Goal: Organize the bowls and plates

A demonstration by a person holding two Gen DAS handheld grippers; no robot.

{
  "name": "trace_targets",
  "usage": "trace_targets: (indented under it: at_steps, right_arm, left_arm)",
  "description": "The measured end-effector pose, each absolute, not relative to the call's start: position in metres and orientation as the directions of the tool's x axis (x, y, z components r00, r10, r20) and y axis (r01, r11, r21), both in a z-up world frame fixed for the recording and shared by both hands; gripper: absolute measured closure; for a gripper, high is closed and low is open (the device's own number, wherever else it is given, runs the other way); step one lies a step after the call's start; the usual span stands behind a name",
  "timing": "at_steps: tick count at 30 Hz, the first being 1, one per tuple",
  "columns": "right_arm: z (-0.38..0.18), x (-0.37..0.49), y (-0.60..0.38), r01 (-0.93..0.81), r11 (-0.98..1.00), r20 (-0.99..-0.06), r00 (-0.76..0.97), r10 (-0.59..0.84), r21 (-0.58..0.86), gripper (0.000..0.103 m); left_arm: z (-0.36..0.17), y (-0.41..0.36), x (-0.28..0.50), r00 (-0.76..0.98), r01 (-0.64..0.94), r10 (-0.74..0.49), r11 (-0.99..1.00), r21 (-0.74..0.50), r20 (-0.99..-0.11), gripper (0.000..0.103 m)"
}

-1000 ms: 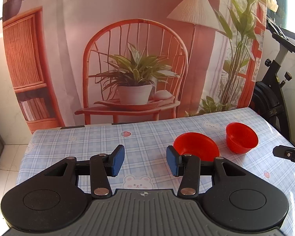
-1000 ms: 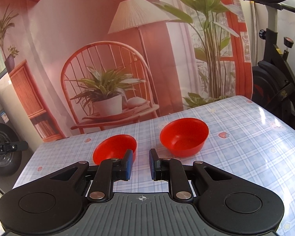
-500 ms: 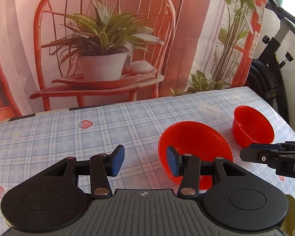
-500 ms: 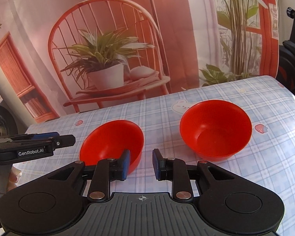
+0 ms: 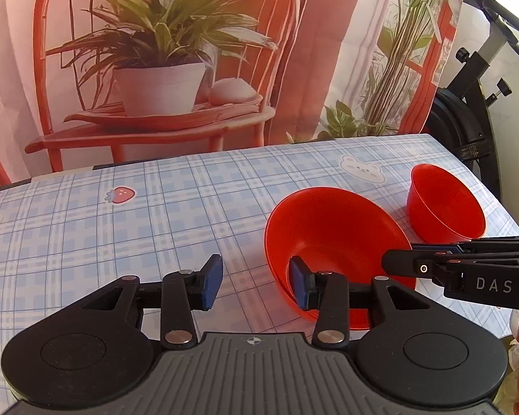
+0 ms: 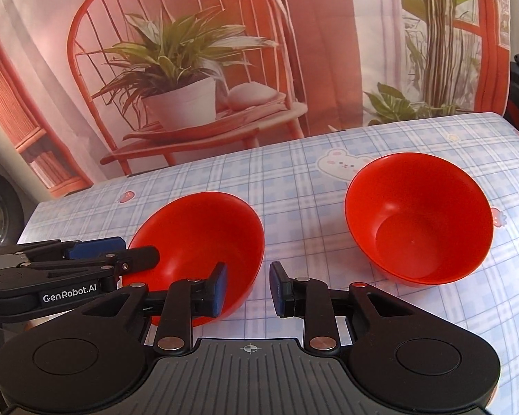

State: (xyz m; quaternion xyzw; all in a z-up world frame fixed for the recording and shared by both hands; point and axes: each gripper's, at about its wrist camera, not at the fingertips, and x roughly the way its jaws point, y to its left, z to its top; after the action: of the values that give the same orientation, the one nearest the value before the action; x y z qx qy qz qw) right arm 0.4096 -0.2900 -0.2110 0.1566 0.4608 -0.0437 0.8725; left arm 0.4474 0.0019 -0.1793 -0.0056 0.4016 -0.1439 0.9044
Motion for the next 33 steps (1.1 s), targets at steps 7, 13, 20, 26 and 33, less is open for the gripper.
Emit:
trace_targets:
  at_steps: [7,13,20,26,33]
  right_arm:
    - [-0.207,0.405,-0.293,0.243,0.93,-0.808,0.582,0.088,0.277,0.095]
    - [-0.193,0.395,-0.289,0.249,0.917,-0.787,0.608,0.102,0.311,0.095]
    - [-0.165,0.372,-0.278,0.243,0.906,-0.757,0.642,0.118,0.347,0.096]
    - [-0.142,0.345,-0.264,0.217,0.904,-0.725,0.675,0.134,0.368,0.096]
    - [-0.124,0.32,-0.252,0.209,0.901,-0.704,0.697,0.136,0.381,0.096]
  left_arm:
    - [-0.177,-0.002,0.439,0.628,0.285,-0.284,0.95,-0.125,-0.724,0.09]
    - [-0.163,0.003,0.426,0.641,0.27,-0.272,0.955,-0.121,-0.718,0.09]
    - [-0.138,0.008,0.398,0.654,0.254,-0.255,0.961,-0.111,-0.712,0.09]
    - [-0.116,0.01,0.366,0.686,0.253,-0.232,0.965,-0.074,-0.69,0.09]
    - [-0.102,0.01,0.339,0.694,0.245,-0.221,0.967,-0.063,-0.685,0.089]
